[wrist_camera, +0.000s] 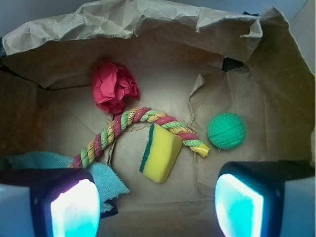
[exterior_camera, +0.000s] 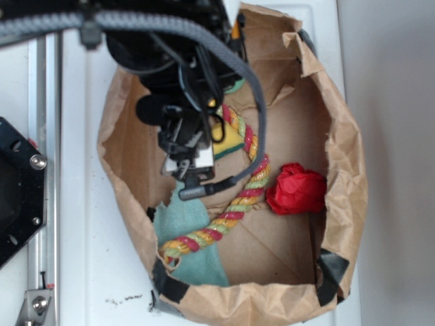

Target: Grab the green sponge.

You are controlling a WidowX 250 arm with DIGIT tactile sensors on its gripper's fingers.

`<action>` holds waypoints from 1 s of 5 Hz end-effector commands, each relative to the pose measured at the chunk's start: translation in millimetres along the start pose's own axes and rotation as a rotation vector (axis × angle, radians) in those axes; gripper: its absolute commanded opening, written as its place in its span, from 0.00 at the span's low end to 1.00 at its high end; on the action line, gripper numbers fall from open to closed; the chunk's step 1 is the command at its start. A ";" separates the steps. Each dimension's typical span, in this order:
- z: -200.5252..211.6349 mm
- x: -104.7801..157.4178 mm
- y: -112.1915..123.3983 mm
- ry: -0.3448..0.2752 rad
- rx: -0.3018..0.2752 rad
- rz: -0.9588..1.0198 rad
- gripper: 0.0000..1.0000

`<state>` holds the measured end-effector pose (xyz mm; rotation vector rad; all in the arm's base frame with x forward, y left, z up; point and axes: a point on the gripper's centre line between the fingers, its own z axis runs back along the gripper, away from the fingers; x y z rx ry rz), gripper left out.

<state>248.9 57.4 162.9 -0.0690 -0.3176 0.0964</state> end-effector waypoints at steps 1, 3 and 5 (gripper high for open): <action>-21.7 3.6 -26.4 0.018 -0.050 0.078 1.00; -57.2 1.5 -33.1 0.099 -0.077 0.213 1.00; -71.4 10.3 -21.4 0.117 -0.131 0.332 1.00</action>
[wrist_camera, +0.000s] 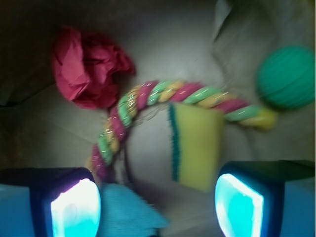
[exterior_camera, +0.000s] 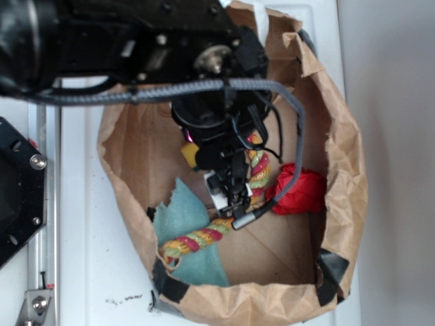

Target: Grab the green sponge.

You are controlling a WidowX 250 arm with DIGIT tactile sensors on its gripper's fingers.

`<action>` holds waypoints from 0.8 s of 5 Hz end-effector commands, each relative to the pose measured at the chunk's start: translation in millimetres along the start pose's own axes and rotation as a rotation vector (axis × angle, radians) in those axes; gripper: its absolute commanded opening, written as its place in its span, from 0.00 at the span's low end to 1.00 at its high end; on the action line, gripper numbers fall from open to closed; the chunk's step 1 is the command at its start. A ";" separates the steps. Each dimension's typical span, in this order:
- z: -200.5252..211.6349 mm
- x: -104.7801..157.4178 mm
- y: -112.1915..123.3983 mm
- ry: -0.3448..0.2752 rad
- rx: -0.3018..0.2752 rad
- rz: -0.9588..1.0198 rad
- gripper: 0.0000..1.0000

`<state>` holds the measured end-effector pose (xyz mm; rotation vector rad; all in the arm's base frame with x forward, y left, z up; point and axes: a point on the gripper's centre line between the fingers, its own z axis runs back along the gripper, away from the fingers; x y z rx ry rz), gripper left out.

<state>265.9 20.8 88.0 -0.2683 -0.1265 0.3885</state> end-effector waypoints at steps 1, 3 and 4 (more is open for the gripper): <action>-0.4 30.5 9.5 -0.073 0.013 0.005 1.00; -21.1 32.5 9.0 -0.066 -0.013 -0.045 1.00; -21.1 32.5 9.0 -0.066 -0.013 -0.045 1.00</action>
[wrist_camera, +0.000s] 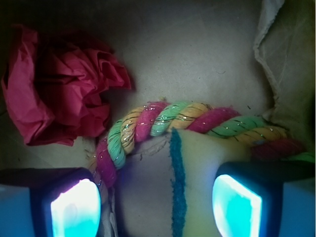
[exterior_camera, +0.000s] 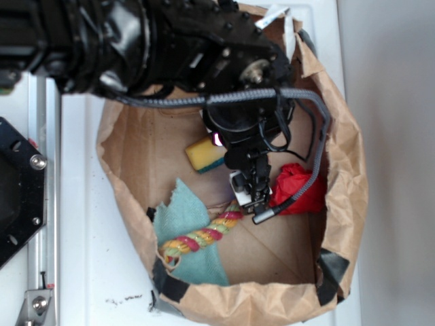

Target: Grab the green sponge.

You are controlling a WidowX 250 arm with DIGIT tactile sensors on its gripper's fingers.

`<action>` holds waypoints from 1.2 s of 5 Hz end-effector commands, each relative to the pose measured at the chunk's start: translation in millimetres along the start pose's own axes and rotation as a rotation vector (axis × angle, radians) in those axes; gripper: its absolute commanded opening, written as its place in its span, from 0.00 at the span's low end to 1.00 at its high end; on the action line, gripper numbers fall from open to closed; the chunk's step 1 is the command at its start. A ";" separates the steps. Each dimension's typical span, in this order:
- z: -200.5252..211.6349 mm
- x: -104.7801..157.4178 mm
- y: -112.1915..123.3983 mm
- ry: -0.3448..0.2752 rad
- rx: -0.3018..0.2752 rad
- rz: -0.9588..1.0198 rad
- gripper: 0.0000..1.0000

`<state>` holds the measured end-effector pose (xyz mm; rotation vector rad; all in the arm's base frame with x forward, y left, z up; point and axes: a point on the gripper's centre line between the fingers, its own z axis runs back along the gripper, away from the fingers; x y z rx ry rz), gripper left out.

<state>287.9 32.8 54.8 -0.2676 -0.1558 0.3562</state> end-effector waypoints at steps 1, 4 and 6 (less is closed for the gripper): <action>11.4 10.3 -3.0 -0.042 -0.005 -0.010 1.00; -0.5 3.4 52.6 -0.068 0.143 0.071 1.00; -6.8 1.2 43.8 -0.070 0.156 0.010 1.00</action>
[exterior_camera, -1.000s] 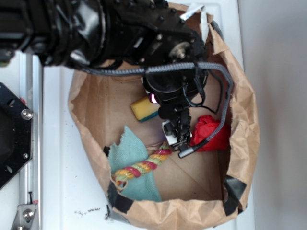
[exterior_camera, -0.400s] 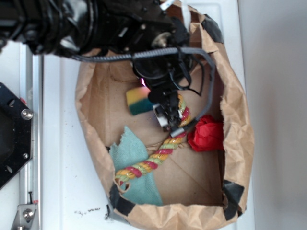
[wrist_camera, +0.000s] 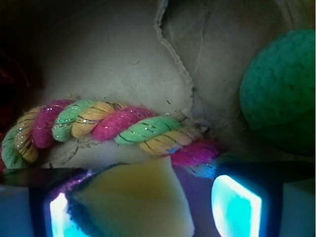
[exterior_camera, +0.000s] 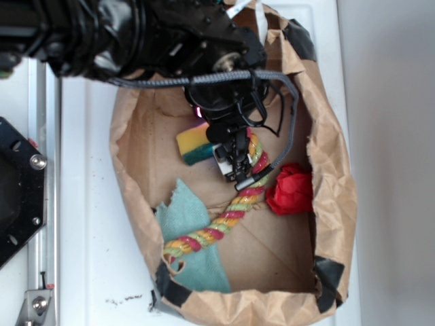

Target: Grab the green sponge.

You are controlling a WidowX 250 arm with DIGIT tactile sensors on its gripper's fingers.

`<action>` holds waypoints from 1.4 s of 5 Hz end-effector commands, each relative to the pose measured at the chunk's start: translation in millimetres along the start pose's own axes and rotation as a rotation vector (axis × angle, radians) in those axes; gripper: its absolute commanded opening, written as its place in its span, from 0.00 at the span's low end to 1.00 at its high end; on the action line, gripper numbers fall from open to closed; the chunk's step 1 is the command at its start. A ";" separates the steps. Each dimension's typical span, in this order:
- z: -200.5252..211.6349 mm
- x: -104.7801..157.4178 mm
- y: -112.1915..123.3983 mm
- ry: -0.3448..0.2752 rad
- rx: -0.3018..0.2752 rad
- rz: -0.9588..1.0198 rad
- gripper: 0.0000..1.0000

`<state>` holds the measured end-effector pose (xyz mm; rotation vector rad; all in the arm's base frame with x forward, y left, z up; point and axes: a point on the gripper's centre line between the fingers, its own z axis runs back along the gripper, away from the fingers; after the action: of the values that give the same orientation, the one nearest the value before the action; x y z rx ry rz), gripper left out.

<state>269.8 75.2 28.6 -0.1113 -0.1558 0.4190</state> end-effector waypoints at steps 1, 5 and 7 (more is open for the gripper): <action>-3.2 -1.4 -21.2 -0.034 -0.008 -0.101 1.00; 42.8 8.2 -30.3 -0.130 -0.043 -0.138 0.00; 123.4 20.5 -86.0 -0.206 -0.174 -0.402 0.00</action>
<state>261.5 25.2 79.3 -0.1323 -0.2477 0.0503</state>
